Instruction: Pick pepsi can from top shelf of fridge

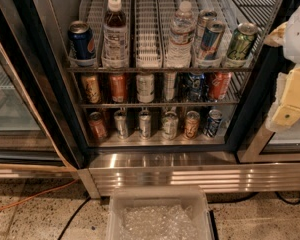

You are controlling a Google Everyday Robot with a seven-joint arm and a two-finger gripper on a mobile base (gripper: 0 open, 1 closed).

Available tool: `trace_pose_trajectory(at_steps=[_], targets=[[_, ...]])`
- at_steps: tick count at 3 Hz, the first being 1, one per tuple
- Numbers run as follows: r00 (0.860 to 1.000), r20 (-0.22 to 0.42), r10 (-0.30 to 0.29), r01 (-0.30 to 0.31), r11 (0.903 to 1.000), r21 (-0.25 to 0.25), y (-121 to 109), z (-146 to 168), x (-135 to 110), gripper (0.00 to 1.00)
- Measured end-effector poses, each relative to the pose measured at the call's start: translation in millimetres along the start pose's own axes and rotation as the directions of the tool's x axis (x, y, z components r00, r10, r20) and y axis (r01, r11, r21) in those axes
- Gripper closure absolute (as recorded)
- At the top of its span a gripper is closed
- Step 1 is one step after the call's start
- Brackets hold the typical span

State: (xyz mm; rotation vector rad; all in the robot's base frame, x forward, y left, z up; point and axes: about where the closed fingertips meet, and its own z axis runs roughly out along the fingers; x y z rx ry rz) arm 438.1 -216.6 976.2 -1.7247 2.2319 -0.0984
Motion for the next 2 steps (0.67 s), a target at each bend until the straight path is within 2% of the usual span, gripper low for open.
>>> trace_pose_trajectory(at_steps=[1, 2], targets=[[1.000, 0.000, 0.000, 0.000, 1.0000, 0.000, 0.0, 0.0, 0.0, 0.00], [0.999, 0.049, 0.013, -0.014, 0.9997, 0.019, 5.8, 17.1, -4.5, 0.00]])
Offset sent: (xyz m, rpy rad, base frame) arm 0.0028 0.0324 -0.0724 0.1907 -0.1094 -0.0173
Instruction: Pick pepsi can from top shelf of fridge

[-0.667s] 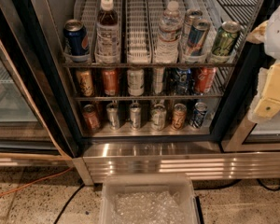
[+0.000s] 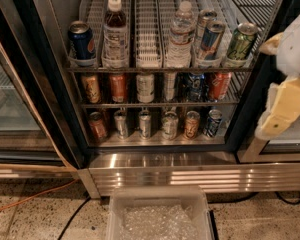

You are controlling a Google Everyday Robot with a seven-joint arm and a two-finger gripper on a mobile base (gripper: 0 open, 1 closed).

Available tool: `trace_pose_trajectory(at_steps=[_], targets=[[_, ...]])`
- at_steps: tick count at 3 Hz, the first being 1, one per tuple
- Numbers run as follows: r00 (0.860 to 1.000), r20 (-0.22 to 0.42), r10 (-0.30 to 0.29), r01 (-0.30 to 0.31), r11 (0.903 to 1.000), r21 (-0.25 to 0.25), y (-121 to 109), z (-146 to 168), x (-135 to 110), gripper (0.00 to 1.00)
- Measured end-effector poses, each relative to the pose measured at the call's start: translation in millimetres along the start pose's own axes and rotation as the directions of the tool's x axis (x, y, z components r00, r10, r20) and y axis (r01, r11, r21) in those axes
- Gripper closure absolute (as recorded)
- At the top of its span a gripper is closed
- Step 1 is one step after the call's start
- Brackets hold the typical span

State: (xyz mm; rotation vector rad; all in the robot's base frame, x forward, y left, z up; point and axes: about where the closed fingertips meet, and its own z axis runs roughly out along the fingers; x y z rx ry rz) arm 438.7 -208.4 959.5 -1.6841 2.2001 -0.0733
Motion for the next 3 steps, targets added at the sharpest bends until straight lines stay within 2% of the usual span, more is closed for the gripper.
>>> trace_pose_trajectory(at_steps=[1, 2, 3], targets=[[0.995, 0.100, 0.020, -0.017, 0.9992, -0.037, 25.2, 57.2, -23.4, 0.00], [0.987, 0.160, -0.012, 0.021, 0.9982, -0.057, 39.5, 94.5, -53.1, 0.00], [0.986, 0.164, -0.013, 0.022, 0.9985, -0.051, 39.5, 96.4, -55.0, 0.00]])
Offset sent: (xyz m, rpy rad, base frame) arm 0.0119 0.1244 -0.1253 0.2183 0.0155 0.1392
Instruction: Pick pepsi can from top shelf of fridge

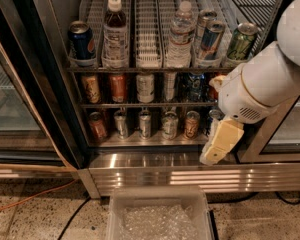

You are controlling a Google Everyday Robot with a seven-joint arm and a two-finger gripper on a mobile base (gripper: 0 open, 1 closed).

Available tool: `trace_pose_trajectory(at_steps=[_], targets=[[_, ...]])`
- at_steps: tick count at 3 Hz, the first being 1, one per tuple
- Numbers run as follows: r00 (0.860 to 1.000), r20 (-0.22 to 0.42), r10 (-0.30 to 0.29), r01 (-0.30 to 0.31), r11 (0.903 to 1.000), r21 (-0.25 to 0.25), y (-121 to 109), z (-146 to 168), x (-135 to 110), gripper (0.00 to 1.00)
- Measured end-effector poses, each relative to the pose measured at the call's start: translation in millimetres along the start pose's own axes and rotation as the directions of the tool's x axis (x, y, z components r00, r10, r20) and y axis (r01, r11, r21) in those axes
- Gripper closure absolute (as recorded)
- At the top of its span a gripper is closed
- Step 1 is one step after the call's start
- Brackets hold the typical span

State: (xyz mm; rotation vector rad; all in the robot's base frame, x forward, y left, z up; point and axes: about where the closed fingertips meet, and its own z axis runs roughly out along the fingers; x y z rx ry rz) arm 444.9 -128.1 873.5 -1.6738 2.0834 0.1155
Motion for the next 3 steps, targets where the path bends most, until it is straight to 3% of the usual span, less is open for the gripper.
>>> trace_pose_trajectory(at_steps=[1, 2, 3], targets=[[0.999, 0.045, 0.000, -0.001, 0.9997, 0.025, 3.7, 2.7, -8.4, 0.00], [0.978, 0.206, -0.011, 0.001, 0.9988, 0.049, -0.1, 20.9, -48.1, 0.00], [0.940, 0.341, 0.016, -0.037, 0.9978, 0.055, -13.1, 17.8, -102.6, 0.00]])
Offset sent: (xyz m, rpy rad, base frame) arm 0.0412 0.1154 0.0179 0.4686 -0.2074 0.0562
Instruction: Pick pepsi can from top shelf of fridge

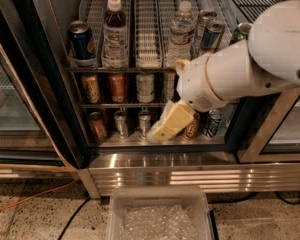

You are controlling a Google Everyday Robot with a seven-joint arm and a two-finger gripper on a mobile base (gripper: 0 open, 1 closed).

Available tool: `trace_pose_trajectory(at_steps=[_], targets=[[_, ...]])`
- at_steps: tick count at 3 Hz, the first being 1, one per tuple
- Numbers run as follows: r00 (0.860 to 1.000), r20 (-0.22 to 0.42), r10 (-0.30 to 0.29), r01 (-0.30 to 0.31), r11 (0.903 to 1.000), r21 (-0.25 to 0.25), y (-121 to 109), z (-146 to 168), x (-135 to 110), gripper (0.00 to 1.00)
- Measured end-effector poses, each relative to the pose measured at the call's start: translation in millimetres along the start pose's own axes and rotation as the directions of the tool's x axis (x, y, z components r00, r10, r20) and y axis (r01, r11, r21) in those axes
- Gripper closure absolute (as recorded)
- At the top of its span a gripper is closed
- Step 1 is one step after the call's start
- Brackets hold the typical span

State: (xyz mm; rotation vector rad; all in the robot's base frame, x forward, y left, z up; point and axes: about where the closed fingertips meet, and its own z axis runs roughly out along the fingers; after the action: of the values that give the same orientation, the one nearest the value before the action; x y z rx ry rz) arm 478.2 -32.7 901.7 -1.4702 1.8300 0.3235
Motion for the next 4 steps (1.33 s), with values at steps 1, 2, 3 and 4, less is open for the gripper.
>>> trace_pose_trajectory(at_steps=[1, 2, 3, 4], targets=[[0.985, 0.130, 0.113, -0.107, 0.9929, -0.052, 0.6, 9.5, -43.8, 0.00], [0.985, 0.130, 0.113, -0.107, 0.9929, -0.052, 0.7, 9.5, -43.8, 0.00], [0.983, 0.166, 0.083, -0.073, 0.9952, -0.064, 14.8, 21.2, -57.1, 0.00], [0.964, 0.263, 0.048, -0.022, 0.9947, -0.100, 39.6, 58.5, -89.5, 0.00]])
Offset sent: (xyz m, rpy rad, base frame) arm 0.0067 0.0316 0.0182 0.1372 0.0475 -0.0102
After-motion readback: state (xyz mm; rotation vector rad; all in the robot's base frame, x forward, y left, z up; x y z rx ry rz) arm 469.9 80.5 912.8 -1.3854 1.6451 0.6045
